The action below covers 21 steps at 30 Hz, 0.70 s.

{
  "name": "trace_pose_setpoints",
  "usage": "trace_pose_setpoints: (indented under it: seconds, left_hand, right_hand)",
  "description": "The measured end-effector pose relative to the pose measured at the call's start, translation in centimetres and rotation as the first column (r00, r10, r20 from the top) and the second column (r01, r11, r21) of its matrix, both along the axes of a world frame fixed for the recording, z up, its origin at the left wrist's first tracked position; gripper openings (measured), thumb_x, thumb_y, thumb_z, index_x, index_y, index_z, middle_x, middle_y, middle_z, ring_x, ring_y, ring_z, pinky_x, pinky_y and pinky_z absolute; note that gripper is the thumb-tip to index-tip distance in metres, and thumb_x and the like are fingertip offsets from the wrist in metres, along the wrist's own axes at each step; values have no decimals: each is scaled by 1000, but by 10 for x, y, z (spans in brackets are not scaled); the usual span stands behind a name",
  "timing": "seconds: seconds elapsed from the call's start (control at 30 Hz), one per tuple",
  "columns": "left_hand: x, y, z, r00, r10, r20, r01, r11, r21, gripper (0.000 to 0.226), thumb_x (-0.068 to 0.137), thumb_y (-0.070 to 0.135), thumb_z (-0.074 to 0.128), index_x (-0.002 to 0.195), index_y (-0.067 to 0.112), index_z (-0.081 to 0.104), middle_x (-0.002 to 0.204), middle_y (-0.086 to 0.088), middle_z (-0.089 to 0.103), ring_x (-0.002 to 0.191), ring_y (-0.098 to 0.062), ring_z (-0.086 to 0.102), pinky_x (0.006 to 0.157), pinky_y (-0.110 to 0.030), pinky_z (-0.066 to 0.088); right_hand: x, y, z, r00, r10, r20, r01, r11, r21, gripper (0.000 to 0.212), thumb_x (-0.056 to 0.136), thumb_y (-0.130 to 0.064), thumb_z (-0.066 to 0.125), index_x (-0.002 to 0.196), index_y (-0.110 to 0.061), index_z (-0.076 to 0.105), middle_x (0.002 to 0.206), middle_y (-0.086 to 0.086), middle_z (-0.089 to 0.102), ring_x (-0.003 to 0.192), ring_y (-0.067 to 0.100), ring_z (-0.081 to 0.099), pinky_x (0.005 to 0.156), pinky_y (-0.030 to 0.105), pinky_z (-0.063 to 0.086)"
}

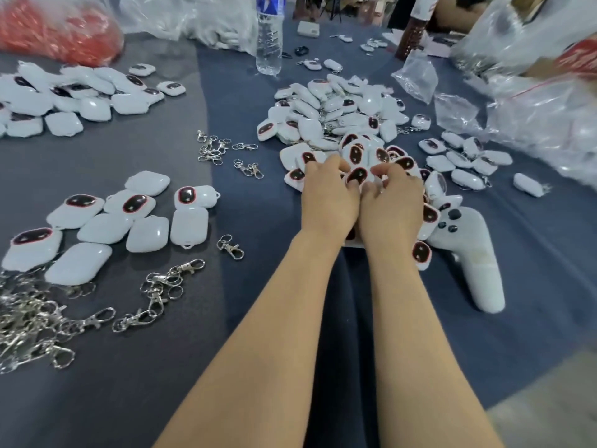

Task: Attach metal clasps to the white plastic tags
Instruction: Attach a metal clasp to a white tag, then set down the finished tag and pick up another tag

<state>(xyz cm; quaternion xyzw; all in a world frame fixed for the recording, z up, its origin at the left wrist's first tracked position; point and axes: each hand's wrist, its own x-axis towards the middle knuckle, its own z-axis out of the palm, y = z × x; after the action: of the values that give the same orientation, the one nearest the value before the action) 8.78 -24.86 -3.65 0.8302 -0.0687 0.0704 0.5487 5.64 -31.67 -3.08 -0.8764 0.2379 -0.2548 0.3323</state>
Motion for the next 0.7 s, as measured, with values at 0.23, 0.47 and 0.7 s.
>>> trace_pose_setpoints:
  seconds: [0.23,0.47,0.7]
  left_hand:
    - [1,14,8,999,23,-50,-24,1000,-20,11,90,13,54,92,12,65,71,12,55,77,-12,57,70,-21,44]
    - [-5,50,31,992,112,-58,-124,948,-294,12,89,13,54,79,17,60,70,10,59,70,-6,56,66,-17,43]
    - [-24,140,46,929,288,-232,-370,719,-589,15,91,8,48,81,17,56,67,6,55,44,-3,44,43,-16,35]
  right_hand:
    - [6,8,2,1000,-1,-20,0,1000,-28,31,90,-10,50,120,-14,56,130,5,46,110,25,51,94,36,42]
    - [0,40,21,967,204,151,-215,974,65,26,90,-10,52,114,-15,59,115,-1,57,99,10,52,78,14,34]
    - [0,121,18,802,583,-129,-571,812,124,28,86,-34,66,108,-17,62,100,-3,60,97,17,58,80,29,45]
